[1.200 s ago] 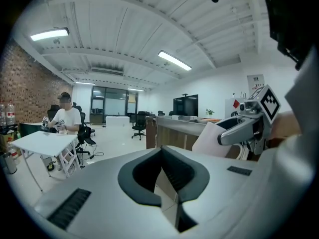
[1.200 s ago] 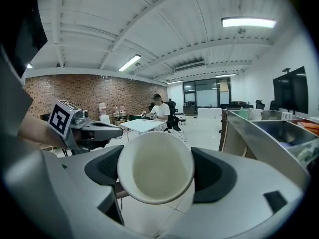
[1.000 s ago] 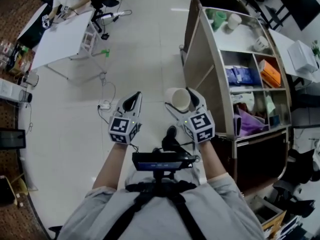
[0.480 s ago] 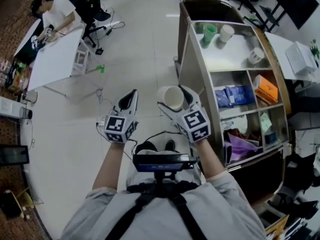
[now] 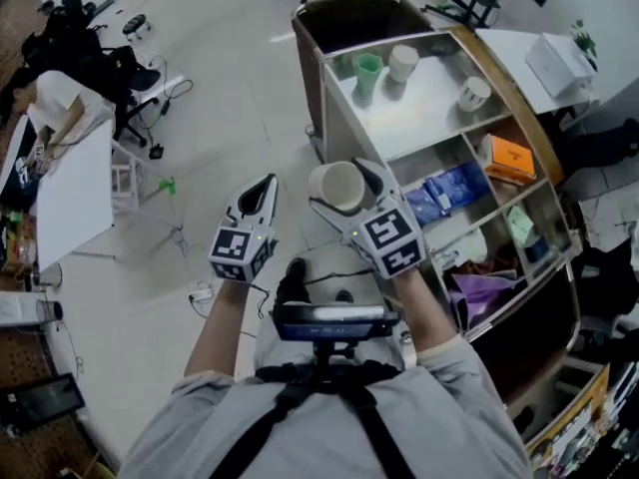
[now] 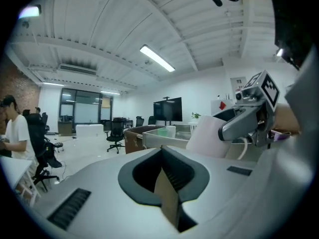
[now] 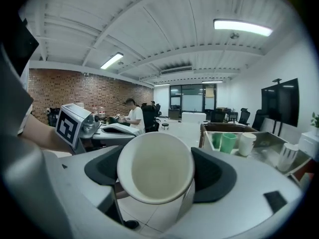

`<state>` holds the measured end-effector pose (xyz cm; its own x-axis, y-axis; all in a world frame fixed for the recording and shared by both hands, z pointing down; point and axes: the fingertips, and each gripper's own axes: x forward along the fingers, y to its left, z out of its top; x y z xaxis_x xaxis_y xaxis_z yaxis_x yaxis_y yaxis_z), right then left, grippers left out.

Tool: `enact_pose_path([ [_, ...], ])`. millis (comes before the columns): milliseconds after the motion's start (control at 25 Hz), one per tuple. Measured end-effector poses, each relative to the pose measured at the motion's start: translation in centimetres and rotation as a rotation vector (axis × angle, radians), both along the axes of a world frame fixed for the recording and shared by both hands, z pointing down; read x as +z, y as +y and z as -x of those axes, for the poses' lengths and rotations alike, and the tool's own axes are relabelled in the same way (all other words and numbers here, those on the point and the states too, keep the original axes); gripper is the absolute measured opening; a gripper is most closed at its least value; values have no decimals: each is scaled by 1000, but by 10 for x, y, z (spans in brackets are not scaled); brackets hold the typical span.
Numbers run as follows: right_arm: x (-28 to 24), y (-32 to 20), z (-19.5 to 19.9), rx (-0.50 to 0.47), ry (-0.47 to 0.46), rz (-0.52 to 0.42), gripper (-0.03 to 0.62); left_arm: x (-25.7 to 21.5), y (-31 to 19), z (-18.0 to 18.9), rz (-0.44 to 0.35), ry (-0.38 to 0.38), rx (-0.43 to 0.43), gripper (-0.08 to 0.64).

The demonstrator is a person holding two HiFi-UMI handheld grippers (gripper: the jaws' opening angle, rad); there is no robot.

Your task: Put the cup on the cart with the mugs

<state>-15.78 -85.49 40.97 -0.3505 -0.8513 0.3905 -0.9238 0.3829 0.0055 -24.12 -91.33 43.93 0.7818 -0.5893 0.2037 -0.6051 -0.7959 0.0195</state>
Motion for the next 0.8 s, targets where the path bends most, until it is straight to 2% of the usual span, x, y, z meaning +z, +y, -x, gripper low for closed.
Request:
enact_pose_path([
  [200, -19, -41, -36, 132, 65, 6, 428, -20, -47, -46, -10, 37, 166, 3],
  [400, -34, -74, -70, 262, 87, 36, 428, -34, -77, -96, -23, 55, 355, 3],
  [640, -46, -105, -120, 383, 148, 83, 428, -55, -102, -145, -50, 73, 507, 3],
  [800, -44, -121, -159, 444, 176, 139, 428, -61, -114, -173, -63, 72, 579, 3],
])
